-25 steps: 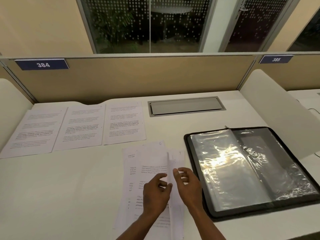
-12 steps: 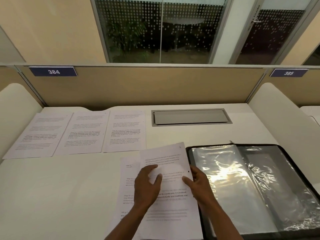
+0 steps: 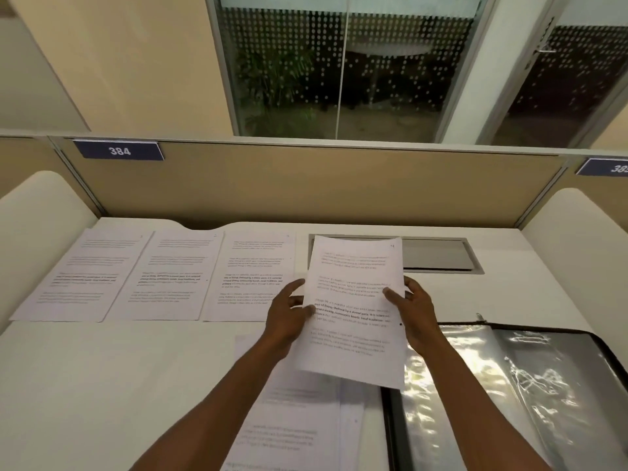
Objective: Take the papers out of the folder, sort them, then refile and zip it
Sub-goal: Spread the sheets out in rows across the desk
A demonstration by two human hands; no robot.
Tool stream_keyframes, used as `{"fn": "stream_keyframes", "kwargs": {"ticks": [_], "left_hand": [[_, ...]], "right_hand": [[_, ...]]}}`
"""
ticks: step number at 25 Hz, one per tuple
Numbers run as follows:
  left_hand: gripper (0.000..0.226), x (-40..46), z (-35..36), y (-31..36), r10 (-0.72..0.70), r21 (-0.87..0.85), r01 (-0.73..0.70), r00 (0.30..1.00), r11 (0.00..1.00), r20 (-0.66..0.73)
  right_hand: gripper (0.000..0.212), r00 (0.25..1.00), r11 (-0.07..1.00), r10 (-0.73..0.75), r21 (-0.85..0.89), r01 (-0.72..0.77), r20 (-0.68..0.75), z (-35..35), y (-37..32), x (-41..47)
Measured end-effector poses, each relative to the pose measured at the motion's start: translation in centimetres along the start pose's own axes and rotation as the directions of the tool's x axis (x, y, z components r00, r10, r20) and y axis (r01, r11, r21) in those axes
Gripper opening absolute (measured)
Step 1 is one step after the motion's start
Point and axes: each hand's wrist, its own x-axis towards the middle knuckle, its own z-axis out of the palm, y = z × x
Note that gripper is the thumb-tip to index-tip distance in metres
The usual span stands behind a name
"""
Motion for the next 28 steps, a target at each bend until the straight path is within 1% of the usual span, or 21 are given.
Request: {"fn": "stream_keyframes", "kwargs": {"ticks": [3,5,6,8,9,11,13,15,17,19,21,23,24,26,28], "left_hand": [[0.054,3.6,1.3,0.9,0.034,0.068,-0.024,0.989,0.997,-0.147],[0.053,5.4,1.9,0.9,0.069,0.129,-0.043,0.977,0.991,-0.204],[0.053,6.4,2.0,0.7,0.098,0.174,-0.061,0.972,0.983,-0.214],[0.050,7.8,2.0,0.1,0.166,0.294,-0.107,0.969,0.950,-0.182],[0.048,8.4,1.9,-0.3,0.197,0.368,-0.133,0.970,0.920,-0.142],[0.051,9.6,1.5,-1.7,0.264,0.492,-0.209,0.963,0.845,-0.045],[0.057,10.4,1.0,-3.0,0.291,0.566,-0.258,0.956,0.783,0.034],[0.056,10.7,0.7,-4.0,0.303,0.638,-0.302,0.946,0.709,0.111],[0.050,10.7,0.6,-4.9,0.328,0.673,-0.366,0.925,0.642,0.191],[0.046,10.5,0.6,-5.8,0.371,0.680,-0.401,0.907,0.613,0.200],[0.043,10.7,0.7,-6.6,0.425,0.679,-0.419,0.889,0.603,0.171],[0.041,10.9,0.9,-6.7,0.421,0.674,-0.423,0.889,0.605,0.180],[0.040,10.9,1.0,-6.6,0.410,0.676,-0.422,0.892,0.604,0.190],[0.040,10.9,1.1,-6.4,0.393,0.683,-0.427,0.893,0.592,0.218],[0.041,10.9,1.0,-6.6,0.391,0.689,-0.429,0.893,0.584,0.224]], "right_hand": [[0.070,1.000,0.973,-0.010,-0.232,0.011,0.006,1.0,1.0,3.1],[0.073,0.998,0.941,-0.054,-0.337,0.044,-0.021,1.8,1.7,4.1],[0.067,0.994,0.922,-0.101,-0.377,0.082,-0.031,2.2,2.1,4.7],[0.048,0.979,0.878,-0.197,-0.452,0.156,-0.044,3.0,2.5,6.1],[0.040,0.970,0.858,-0.235,-0.481,0.178,-0.060,3.3,2.6,6.9],[0.032,0.960,0.833,-0.266,-0.521,0.186,-0.082,3.7,3.2,8.4],[0.037,0.969,0.820,-0.242,-0.546,0.175,-0.054,3.7,4.1,9.5],[0.050,0.980,0.795,-0.196,-0.581,0.173,0.023,3.7,5.0,9.9],[0.060,0.973,0.717,-0.195,-0.659,0.227,0.123,3.6,6.0,10.1],[0.064,0.954,0.590,-0.204,-0.750,0.298,0.219,3.5,6.8,10.1],[0.060,0.940,0.485,-0.252,-0.811,0.327,0.229,3.4,7.1,10.0],[0.049,0.929,0.426,-0.315,-0.846,0.320,0.192,3.1,7.1,9.9],[0.046,0.929,0.399,-0.317,-0.862,0.314,0.191,3.0,6.9,9.8],[0.051,0.924,0.305,-0.283,-0.890,0.340,0.257,2.5,6.9,9.9],[0.063,0.913,0.208,-0.236,-0.901,0.381,0.332,2.0,7.0,9.8]]}}
